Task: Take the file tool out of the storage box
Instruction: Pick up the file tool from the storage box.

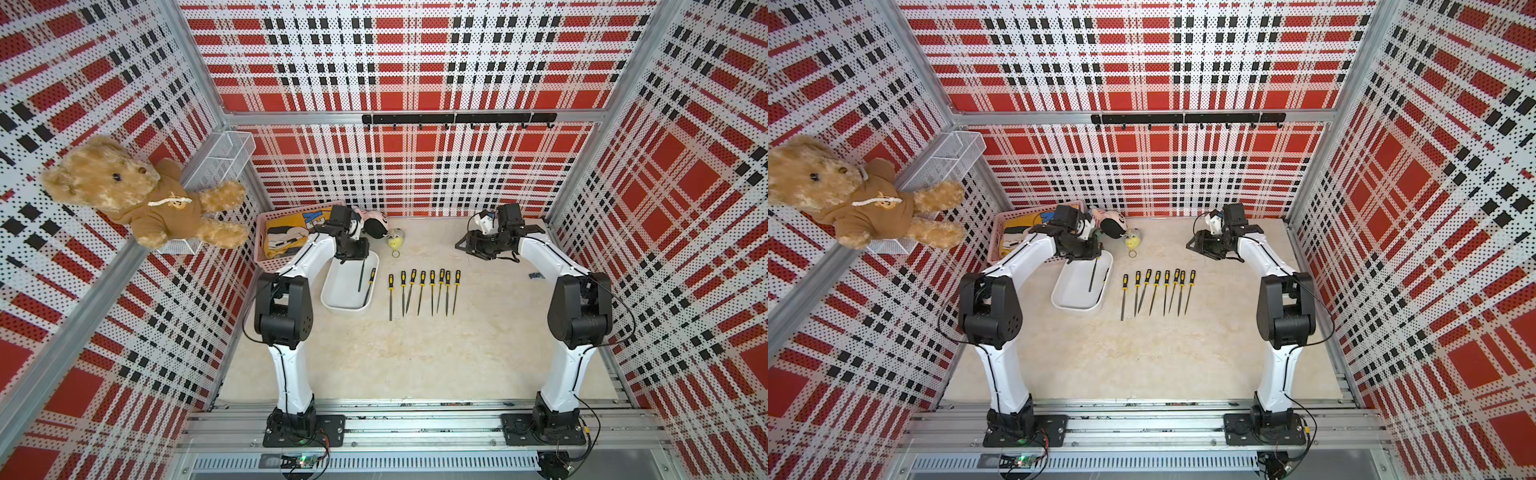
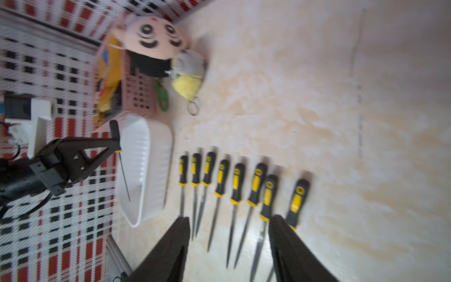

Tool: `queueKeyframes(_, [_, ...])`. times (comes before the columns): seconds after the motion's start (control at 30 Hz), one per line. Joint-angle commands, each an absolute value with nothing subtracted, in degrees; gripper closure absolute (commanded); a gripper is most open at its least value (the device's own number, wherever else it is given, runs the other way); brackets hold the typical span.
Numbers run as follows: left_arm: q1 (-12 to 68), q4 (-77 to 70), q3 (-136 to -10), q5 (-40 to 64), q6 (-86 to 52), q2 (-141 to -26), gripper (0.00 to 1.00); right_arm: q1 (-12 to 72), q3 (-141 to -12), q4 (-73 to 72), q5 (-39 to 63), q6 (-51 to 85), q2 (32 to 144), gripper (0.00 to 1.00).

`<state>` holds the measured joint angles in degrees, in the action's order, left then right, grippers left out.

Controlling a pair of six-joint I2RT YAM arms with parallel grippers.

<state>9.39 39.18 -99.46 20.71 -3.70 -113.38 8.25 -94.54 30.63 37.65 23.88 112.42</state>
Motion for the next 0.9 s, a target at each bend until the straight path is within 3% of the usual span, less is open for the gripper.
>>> queueKeyframes(0.0, [9.5,39.32,-102.77,40.0,1.09,-109.38,1.0,12.0,-93.81,17.28,49.53,25.86,110.99,0.41])
queueKeyframes(0.17, [9.5,39.64,-102.02,55.9,3.47,-108.16,1.0,15.91,-94.06,2.85,57.38,35.03,112.25,0.52])
queueKeyframes(0.3, [9.64,39.64,-101.27,64.56,4.47,-107.5,1.0,18.79,-97.65,-0.22,57.31,36.28,113.65,0.5])
queueKeyframes(0.43, [9.84,39.65,-101.17,67.87,4.66,-107.29,1.0,19.51,-98.41,-8.79,59.16,42.6,115.56,0.49])
queueKeyframes(0.87, [9.58,39.64,-101.27,69.7,4.39,-107.93,1.0,23.28,-101.25,-8.09,63.18,42.28,117.25,0.49])
